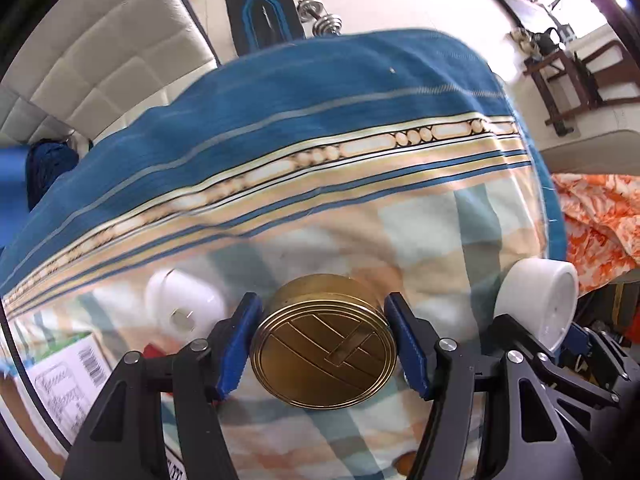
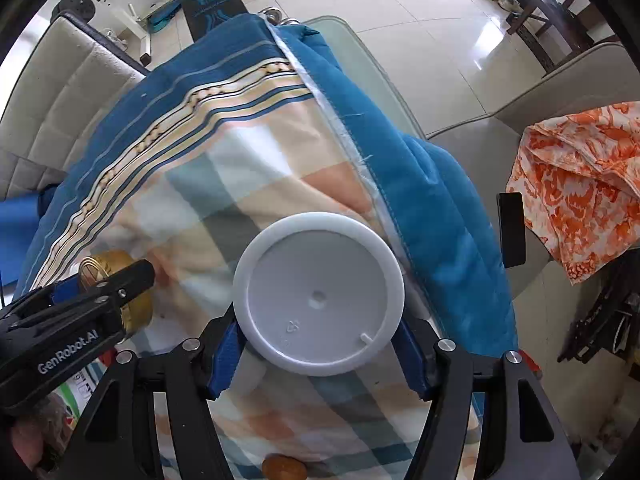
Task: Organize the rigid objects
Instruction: 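Grasp the white round lid with the right tool while the left tool grasps the gold tin, then carry the gold tin and white lid into the box and release both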
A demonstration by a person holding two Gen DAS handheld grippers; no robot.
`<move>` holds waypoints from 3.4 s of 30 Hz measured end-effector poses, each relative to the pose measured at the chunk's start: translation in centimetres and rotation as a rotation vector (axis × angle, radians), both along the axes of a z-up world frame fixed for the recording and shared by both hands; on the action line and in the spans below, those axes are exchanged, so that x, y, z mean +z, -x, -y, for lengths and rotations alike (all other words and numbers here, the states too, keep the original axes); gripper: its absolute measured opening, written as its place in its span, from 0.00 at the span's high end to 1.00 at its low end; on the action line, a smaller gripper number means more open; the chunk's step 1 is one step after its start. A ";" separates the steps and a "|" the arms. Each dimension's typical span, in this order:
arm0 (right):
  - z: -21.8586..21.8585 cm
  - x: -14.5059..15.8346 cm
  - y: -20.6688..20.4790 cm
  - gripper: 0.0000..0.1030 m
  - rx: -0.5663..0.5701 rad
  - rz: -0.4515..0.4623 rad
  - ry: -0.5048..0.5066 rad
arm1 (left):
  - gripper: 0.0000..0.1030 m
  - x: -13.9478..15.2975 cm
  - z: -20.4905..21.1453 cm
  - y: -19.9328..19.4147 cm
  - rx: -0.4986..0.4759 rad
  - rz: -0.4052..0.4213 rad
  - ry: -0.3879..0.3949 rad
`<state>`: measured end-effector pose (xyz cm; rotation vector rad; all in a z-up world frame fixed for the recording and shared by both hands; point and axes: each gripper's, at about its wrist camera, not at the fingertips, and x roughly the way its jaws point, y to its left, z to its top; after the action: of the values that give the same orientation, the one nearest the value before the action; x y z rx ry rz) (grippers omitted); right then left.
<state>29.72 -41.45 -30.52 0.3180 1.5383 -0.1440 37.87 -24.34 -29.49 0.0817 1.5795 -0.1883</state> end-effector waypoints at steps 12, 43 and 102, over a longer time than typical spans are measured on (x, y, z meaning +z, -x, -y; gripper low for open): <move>-7.3 7.5 3.5 0.36 0.095 0.084 -0.034 | 0.40 8.4 -7.1 6.2 0.048 0.177 0.034; -7.6 -4.0 5.1 0.15 0.070 -0.116 0.154 | 0.40 6.3 -9.7 11.2 0.088 0.153 0.059; -44.5 2.7 10.0 0.32 0.454 0.004 -0.042 | 0.40 4.4 -44.7 18.0 0.404 0.110 -0.107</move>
<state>19.73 3.06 -27.84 -0.0041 1.5734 0.2454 19.88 20.39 -25.12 -0.1415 1.4630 0.2135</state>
